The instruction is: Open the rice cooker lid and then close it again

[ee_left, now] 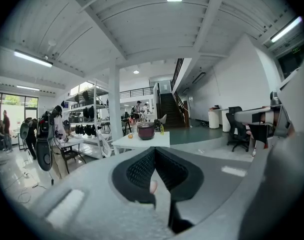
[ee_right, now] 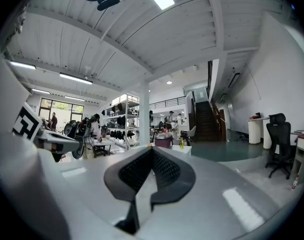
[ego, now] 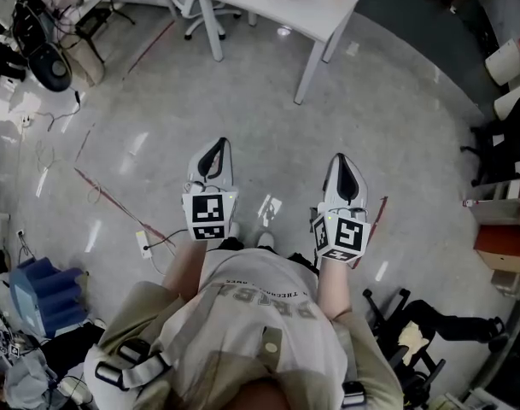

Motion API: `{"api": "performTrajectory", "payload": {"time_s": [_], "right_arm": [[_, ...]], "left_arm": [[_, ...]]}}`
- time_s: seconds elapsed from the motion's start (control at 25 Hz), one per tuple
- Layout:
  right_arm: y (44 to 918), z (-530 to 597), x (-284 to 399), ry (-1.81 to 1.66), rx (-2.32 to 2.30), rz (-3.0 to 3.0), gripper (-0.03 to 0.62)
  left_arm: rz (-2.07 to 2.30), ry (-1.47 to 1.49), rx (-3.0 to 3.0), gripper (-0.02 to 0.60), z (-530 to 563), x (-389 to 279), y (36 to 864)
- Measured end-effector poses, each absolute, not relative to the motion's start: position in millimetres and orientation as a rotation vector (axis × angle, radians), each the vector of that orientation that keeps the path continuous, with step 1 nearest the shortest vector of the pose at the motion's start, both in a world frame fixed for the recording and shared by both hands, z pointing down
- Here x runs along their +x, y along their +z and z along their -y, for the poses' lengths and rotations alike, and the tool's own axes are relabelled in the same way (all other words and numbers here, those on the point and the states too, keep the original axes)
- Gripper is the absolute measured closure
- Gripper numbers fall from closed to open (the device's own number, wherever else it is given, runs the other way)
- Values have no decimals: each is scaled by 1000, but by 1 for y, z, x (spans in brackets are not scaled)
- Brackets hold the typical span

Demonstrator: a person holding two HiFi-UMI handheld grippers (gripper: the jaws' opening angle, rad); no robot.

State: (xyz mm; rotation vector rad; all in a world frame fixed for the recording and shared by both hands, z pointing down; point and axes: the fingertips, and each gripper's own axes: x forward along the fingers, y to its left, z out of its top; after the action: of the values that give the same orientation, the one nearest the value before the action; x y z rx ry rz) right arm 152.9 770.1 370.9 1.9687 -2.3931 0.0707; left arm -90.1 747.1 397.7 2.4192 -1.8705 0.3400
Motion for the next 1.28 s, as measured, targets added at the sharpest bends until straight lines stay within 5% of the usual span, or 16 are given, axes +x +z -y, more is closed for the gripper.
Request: {"api": "performTrajectory", "payload": {"time_s": [0.32, 0.4, 0.6, 0.76, 1.28], "right_arm": [[369, -772, 172, 181, 1942, 2544, 583], [375, -774, 173, 210, 1893, 2567, 394], [382, -775, 180, 232, 1857, 2591, 268], [381, -773, 174, 233, 1835, 2604, 255], [392, -698, 159, 241, 1855, 2549, 255]], "left_arm": [[1887, 325, 2395, 570, -751, -70, 395], [1865, 342, 2405, 490, -753, -64, 397], [1815, 385, 2435, 326, -757, -55, 401], [1805, 409, 2434, 257, -758, -59, 402], [1790, 423, 2424, 230, -666, -86, 418]]}}
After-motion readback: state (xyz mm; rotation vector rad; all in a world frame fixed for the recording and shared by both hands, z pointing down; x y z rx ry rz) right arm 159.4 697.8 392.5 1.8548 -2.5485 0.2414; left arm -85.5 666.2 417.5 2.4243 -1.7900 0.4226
